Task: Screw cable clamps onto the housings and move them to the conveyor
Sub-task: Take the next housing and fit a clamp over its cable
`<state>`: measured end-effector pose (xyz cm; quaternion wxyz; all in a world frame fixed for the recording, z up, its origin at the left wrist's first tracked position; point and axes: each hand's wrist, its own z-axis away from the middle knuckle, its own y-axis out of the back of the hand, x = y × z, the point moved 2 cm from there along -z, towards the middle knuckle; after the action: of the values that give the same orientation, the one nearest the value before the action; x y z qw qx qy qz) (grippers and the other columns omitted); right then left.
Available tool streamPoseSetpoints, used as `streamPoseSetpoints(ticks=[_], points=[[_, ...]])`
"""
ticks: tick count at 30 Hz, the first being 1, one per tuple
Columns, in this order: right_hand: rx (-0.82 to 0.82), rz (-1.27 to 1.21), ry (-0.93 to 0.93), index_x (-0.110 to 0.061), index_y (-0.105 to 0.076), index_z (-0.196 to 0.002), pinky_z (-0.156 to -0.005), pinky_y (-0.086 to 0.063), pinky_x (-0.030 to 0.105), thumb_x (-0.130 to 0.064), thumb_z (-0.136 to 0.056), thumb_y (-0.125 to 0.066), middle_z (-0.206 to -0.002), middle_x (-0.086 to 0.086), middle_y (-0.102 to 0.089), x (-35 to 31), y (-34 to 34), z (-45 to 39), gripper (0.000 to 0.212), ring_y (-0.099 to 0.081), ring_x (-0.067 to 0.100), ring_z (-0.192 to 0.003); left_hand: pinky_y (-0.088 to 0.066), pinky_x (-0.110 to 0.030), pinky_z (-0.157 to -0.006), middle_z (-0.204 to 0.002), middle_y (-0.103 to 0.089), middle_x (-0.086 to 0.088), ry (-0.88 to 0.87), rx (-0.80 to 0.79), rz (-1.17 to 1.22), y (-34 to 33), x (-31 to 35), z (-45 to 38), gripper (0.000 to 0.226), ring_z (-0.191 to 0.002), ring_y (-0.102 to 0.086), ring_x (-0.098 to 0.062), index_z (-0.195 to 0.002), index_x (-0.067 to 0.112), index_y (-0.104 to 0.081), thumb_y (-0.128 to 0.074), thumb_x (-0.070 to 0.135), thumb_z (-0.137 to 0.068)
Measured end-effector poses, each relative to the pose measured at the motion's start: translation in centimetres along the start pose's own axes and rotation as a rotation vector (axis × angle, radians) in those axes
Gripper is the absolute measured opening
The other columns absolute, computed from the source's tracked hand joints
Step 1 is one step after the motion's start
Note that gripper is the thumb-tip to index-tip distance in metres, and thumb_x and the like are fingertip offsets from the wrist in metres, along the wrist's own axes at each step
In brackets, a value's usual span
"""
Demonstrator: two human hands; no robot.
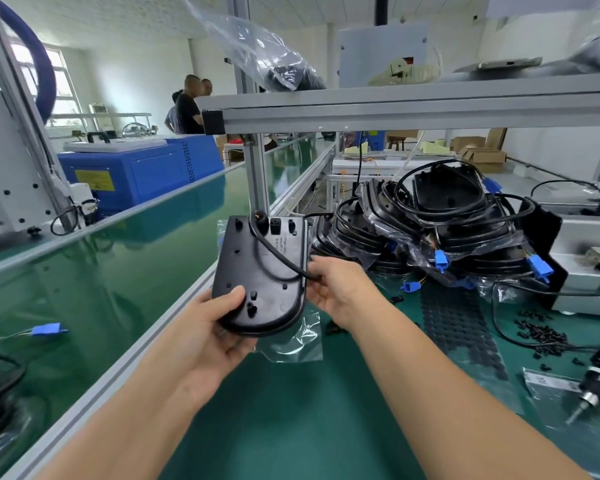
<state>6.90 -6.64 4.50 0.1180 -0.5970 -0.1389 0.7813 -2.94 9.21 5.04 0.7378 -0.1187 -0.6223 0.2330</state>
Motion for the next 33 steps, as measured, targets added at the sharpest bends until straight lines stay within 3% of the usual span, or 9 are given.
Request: streamPoseSetpoints(ticks=[3,7,10,12,17,24,27,30,33], points=[[-0.014,0.159,0.159,-0.011,-0.058,-0.104,-0.058,-0.050,0.024,0.009,-0.085,-0.047,-0.064,-0.006,-0.071,-1.4,0.3,2.3,0.030,-0.065,0.005,-0.056,-0.053,-0.033,-0.068,-0.105,-0.069,-0.005,0.009,-0.040,0.022,0.2,0.1,0.7,0.043,-0.083,-0.064,-0.022,-0.114,0.019,-0.057,-0.066,0.011,-0.073],[0.026,0.316,0.425,-0.017,-0.053,-0.096,-0.057,-0.049,0.022,0.009,-0.086,-0.043,-0.080,-0.006,-0.075,-2.8,2.5,7.3,0.029,-0.071,0.008,-0.075,-0.060,-0.037,-0.067,-0.116,-0.070,-0.009,-0.003,-0.143,0.026,0.9,-0.7,4.0,0.072,-0.095,-0.069,-0.028,-0.129,0.018,-0.051,-0.070,0.008,-0.061],[0.066,0.477,0.605,-0.016,-0.054,-0.094,-0.055,-0.049,0.015,-0.003,-0.091,-0.053,-0.082,-0.007,-0.075,-2.6,5.2,11.9,0.014,-0.070,0.006,-0.072,-0.059,-0.042,-0.058,-0.104,-0.073,-0.016,0.081,-0.190,0.067,0.4,-2.4,6.5,0.073,-0.077,-0.073,-0.031,-0.114,0.014,-0.056,-0.076,0.001,-0.045],[0.129,0.647,0.674,-0.023,-0.054,-0.091,-0.055,-0.045,0.010,-0.015,-0.092,-0.057,-0.080,-0.011,-0.073,-2.1,7.3,14.3,0.008,-0.067,0.004,-0.066,-0.059,-0.049,-0.058,-0.098,-0.073,-0.020,0.194,-0.210,0.037,-0.4,-4.1,7.5,0.073,-0.073,-0.073,-0.034,-0.112,0.011,-0.054,-0.079,-0.008,-0.046],[0.215,0.816,0.657,-0.025,-0.056,-0.085,-0.061,-0.042,0.010,-0.008,-0.091,-0.061,-0.074,0.000,-0.069,-0.3,12.0,16.8,0.018,-0.061,0.008,-0.063,-0.058,-0.053,-0.060,-0.097,-0.071,-0.027,0.378,-0.263,0.001,-3.0,-8.3,7.9,0.073,-0.083,-0.071,-0.044,-0.122,0.007,-0.046,-0.076,0.002,-0.056],[0.265,0.796,0.592,-0.021,-0.059,-0.082,-0.056,-0.039,0.010,-0.006,-0.088,-0.065,-0.068,0.003,-0.062,0.9,15.5,17.3,0.017,-0.052,0.005,-0.057,-0.059,-0.051,-0.065,-0.098,-0.071,-0.028,0.416,-0.243,-0.106,-5.5,-11.5,7.4,0.075,-0.086,-0.071,-0.041,-0.118,0.006,-0.043,-0.083,0.009,-0.055],[0.257,0.774,0.560,-0.019,-0.060,-0.081,-0.050,-0.042,0.012,-0.004,-0.087,-0.065,-0.067,0.003,-0.062,1.2,15.8,17.3,0.017,-0.052,0.002,-0.054,-0.060,-0.045,-0.064,-0.093,-0.072,-0.024,0.340,-0.211,-0.306,-5.5,-10.8,7.0,0.077,-0.081,-0.073,-0.035,-0.114,0.004,-0.046,-0.087,0.026,-0.053],[0.258,0.737,0.517,-0.018,-0.061,-0.081,-0.045,-0.046,0.016,-0.005,-0.087,-0.066,-0.065,0.007,-0.062,1.6,16.1,17.1,0.015,-0.055,0.003,-0.054,-0.061,-0.036,-0.063,-0.075,-0.072,-0.011,0.156,-0.280,-0.866,-4.3,-8.7,6.3,0.070,-0.060,-0.071,-0.023,-0.096,0.015,-0.062,-0.071,0.066,-0.050],[0.260,0.721,0.493,-0.018,-0.061,-0.080,-0.046,-0.047,0.018,-0.006,-0.087,-0.066,-0.063,0.004,-0.062,1.9,16.4,16.7,0.015,-0.057,0.005,-0.056,-0.047,-0.020,-0.054,-0.061,-0.067,0.007,-0.341,-0.151,-1.290,-2.4,-7.0,4.1,0.047,-0.046,-0.060,-0.006,-0.077,0.023,-0.057,-0.054,0.069,-0.073]])
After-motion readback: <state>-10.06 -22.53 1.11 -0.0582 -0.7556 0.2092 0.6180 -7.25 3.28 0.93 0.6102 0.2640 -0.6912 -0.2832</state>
